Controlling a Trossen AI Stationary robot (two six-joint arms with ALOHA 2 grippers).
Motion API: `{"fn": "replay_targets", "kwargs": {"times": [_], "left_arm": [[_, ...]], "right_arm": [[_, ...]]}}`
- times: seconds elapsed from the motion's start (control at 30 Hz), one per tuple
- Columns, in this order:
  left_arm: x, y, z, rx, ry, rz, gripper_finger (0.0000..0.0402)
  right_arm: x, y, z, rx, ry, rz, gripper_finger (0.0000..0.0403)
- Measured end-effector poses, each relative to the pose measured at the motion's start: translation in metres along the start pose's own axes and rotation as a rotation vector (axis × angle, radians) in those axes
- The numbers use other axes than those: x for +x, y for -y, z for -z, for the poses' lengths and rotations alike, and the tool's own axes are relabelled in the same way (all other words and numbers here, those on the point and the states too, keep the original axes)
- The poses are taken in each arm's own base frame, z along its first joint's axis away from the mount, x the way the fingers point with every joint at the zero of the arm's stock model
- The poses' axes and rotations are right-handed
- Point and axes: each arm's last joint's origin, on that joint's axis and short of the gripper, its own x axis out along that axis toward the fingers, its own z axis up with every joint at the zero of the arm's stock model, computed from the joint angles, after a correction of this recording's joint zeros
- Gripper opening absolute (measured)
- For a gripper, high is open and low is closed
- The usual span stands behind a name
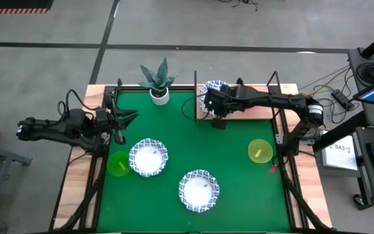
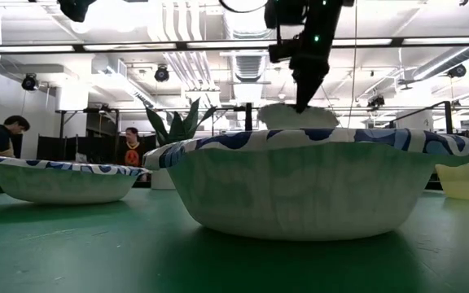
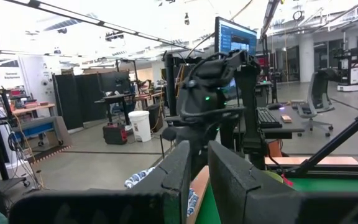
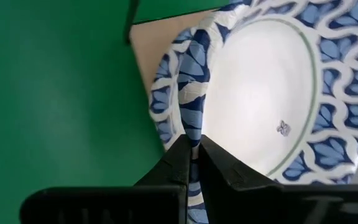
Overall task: Place and stack bowls onto a shelf
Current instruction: Stack the white patterned bowl on top of the white patterned bowl on the shelf, then stack the yellow bowl on top of the orange bowl on the shelf
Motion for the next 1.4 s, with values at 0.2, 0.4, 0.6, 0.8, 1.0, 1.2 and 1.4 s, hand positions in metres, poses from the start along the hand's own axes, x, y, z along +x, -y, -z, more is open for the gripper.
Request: {"fn": "replay_targets", "kwargs": {"times": [0.2,0.4,0.6,0.8,1.0,1.2,1.4], "left_arm": [[0.000,0.000,0.000,0.000,-0.001,0.000,0.0040],[0.000,0.000,0.000,0.002,-0.002,0.001,0.0040],[0.000,0.000,0.000,0.003,-0.002,0.001,0.0040],[0.000,0.000,0.000,0.004,-0.002,0.000,0.0040],[0.000,0.000,0.001,0.004,-0.004,0.001,0.0040],[0.000,0.000,0.001,0.005,-0.006,0.001,0.0040],[0.001,0.001,0.002,0.008,-0.012,0.002,0.0040]], "right_arm": [[0.014,0.011,0.006,0.041,-0.022,0.003,0.0013],[0.017,0.011,0.006,0.033,-0.008,-0.002,0.0015],[0.018,0.011,0.004,0.048,0.010,-0.007,0.0057],[0.018,0.011,0.003,0.050,0.015,-0.010,0.0095],[0.008,0.010,0.001,0.110,0.037,-0.052,0.0099],[-0.012,-0.005,-0.001,0.260,0.078,-0.294,0.0090],[-0.028,-0.039,0.004,0.446,-0.017,-0.525,0.0094]]}}
